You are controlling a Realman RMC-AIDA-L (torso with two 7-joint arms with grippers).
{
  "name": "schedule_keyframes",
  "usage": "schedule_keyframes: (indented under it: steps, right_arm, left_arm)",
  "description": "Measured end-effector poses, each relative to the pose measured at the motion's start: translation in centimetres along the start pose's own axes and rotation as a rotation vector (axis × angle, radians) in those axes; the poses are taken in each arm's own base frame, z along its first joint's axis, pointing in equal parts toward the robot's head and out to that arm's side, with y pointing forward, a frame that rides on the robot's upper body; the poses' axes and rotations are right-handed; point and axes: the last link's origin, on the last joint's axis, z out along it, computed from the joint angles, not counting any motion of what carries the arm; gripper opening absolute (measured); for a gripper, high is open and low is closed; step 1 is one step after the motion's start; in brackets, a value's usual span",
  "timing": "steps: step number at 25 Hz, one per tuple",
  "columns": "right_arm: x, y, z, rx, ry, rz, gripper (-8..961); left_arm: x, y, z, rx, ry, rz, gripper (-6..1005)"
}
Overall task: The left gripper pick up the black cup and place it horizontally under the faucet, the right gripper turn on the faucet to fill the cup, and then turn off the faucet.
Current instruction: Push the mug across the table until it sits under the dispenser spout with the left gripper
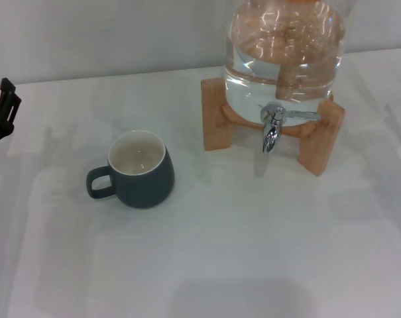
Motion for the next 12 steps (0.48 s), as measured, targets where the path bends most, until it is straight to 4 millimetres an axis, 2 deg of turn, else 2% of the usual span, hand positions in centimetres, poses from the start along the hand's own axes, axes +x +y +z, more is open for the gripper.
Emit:
schedule_keyframes:
  steps: [6,12]
  right_arm:
    - [0.0,-0.1,0.2,0.005,0.008,-0.004,838]
    - [0.0,-0.1,0.7,0.007,0.021,-0.007,838]
  left_arm:
    - [-0.5,0.7,-0.5,-0.051,-0.024,-0.023,793]
    - [-1.4,1.4,-1.8,-0.129,-0.060,0.015,793]
